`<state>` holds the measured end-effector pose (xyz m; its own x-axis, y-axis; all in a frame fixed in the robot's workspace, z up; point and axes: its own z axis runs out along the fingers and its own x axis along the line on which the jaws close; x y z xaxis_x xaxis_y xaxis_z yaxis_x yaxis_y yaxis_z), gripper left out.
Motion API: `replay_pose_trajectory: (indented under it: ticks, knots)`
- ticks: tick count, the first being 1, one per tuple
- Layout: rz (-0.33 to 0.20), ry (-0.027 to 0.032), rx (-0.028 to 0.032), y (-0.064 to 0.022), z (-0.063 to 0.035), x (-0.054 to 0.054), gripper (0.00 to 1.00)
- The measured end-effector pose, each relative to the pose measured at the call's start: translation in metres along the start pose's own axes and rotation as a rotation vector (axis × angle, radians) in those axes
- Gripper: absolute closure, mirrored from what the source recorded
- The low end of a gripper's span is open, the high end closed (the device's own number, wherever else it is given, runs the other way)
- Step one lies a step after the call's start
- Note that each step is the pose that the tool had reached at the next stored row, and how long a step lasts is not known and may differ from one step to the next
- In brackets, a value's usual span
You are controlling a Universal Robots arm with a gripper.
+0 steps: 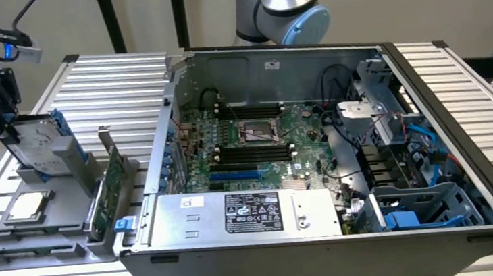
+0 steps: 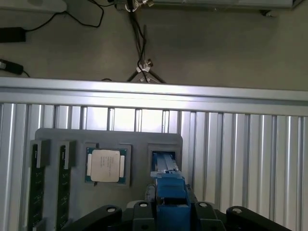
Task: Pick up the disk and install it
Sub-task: 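Pick up the disk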
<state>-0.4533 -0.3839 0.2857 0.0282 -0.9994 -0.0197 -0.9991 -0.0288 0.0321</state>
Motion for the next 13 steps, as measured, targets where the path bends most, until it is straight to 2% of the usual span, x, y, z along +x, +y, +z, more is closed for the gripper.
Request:
replay_pose_trajectory:
  ticks: [13]
  knots:
    - [0.000,0.0000,0.0002,0.0000,0.0000,0.0013,0.67]
